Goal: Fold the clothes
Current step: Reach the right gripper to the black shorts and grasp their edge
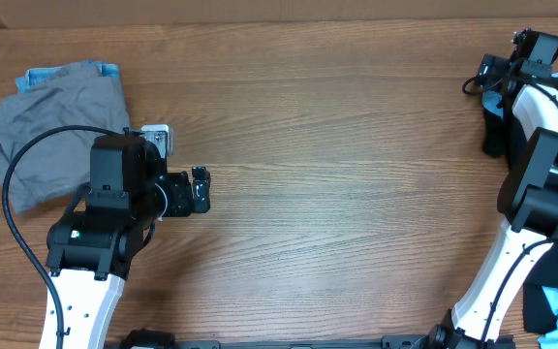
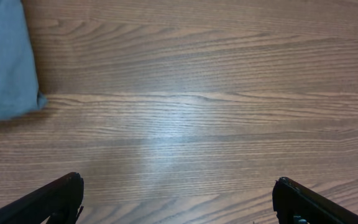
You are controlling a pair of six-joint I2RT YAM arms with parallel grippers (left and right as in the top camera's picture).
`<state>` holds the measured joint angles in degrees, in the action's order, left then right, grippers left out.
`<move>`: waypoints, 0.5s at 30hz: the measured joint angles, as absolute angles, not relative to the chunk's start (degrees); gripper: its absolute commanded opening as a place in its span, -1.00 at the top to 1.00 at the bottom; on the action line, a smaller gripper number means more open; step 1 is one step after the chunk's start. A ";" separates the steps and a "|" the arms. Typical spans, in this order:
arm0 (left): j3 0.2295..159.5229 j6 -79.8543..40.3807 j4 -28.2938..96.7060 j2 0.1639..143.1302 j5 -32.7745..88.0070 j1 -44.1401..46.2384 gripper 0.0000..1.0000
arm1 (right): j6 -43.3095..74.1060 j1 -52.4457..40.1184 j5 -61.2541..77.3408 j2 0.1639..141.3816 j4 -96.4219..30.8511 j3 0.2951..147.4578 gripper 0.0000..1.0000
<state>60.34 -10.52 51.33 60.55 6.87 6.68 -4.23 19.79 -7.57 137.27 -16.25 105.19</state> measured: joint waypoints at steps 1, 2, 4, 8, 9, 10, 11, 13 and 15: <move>60.34 -10.55 51.44 60.55 6.90 6.68 -1.00 | -4.27 19.79 -7.55 137.45 -15.94 105.16 -0.88; 60.34 -10.61 51.66 60.55 6.90 6.68 -1.00 | -4.32 19.79 -7.92 137.62 -15.51 105.19 -0.86; 60.34 -10.79 52.40 60.55 6.90 6.68 -1.00 | -4.36 19.79 -10.02 138.15 -14.90 105.21 -0.84; 60.34 -11.00 52.80 60.55 8.03 6.68 -1.00 | -4.86 19.79 -12.47 140.31 -13.23 105.21 -0.36; 60.34 -11.00 52.80 60.55 8.21 6.68 -1.00 | -4.36 19.79 -13.10 140.33 -12.71 105.21 -0.29; 60.34 -11.03 52.77 60.55 8.25 6.68 -1.00 | -4.56 19.84 -13.45 140.33 -12.43 105.23 -0.17; 60.34 -11.03 52.80 60.55 8.36 6.68 -1.00 | -4.45 19.86 -13.87 140.33 -12.45 105.23 -0.03; 60.34 -11.05 52.80 60.55 8.40 6.68 -1.00 | -4.54 19.86 -13.98 140.33 -12.34 105.23 0.12; 60.34 -11.25 52.80 60.55 8.40 6.68 -1.00 | -4.54 19.86 -13.98 140.33 -12.25 105.23 0.44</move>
